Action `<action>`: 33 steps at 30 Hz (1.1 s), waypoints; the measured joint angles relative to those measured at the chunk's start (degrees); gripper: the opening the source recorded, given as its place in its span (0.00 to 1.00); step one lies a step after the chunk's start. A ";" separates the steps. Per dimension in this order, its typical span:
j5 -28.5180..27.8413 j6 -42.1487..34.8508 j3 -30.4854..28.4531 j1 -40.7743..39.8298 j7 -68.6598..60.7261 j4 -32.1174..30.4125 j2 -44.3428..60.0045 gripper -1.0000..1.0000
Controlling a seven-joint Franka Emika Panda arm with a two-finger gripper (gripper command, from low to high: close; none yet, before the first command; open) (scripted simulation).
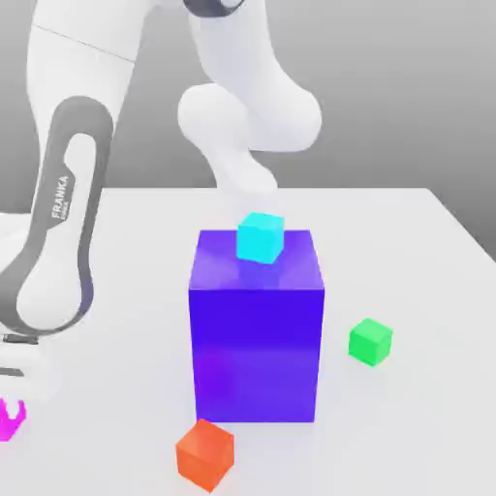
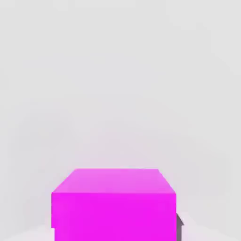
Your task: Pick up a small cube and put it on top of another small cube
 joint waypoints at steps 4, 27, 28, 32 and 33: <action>-6.11 -4.86 -4.90 3.65 4.44 -2.06 -7.27 0.00; -26.63 -0.54 18.20 34.64 -21.42 -24.06 -40.81 0.00; -27.19 -0.73 19.05 36.16 -23.57 -25.59 -41.91 0.00; -28.11 -1.60 21.47 42.50 -31.88 -31.27 -45.35 0.00; -28.14 -1.81 21.92 43.97 -33.79 -32.53 -46.05 0.00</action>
